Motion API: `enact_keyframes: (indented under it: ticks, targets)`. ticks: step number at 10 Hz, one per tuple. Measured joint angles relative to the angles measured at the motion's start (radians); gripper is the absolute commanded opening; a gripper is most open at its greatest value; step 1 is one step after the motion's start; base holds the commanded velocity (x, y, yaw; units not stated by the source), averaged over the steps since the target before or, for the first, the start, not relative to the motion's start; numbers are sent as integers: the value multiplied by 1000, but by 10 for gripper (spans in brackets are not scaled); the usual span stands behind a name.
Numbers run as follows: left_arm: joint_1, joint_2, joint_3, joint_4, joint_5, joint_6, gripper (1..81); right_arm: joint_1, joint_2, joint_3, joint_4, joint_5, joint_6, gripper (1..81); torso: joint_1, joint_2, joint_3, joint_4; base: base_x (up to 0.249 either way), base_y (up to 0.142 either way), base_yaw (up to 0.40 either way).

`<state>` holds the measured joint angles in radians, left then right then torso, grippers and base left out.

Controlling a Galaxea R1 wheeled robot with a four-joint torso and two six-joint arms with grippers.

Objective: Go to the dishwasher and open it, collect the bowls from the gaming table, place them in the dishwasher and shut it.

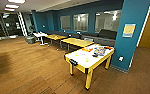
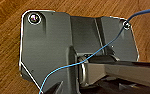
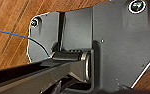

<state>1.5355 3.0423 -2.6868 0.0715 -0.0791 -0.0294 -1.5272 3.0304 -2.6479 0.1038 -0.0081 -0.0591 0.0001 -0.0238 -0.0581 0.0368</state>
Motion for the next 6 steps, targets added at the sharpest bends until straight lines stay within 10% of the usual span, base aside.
enact_keyframes:
  ticks: [6]
  targets:
    - [0,7,1,0,0,0,811,-1,-6,-1,0,1,0,811,0,0,0,0,170,0,0]
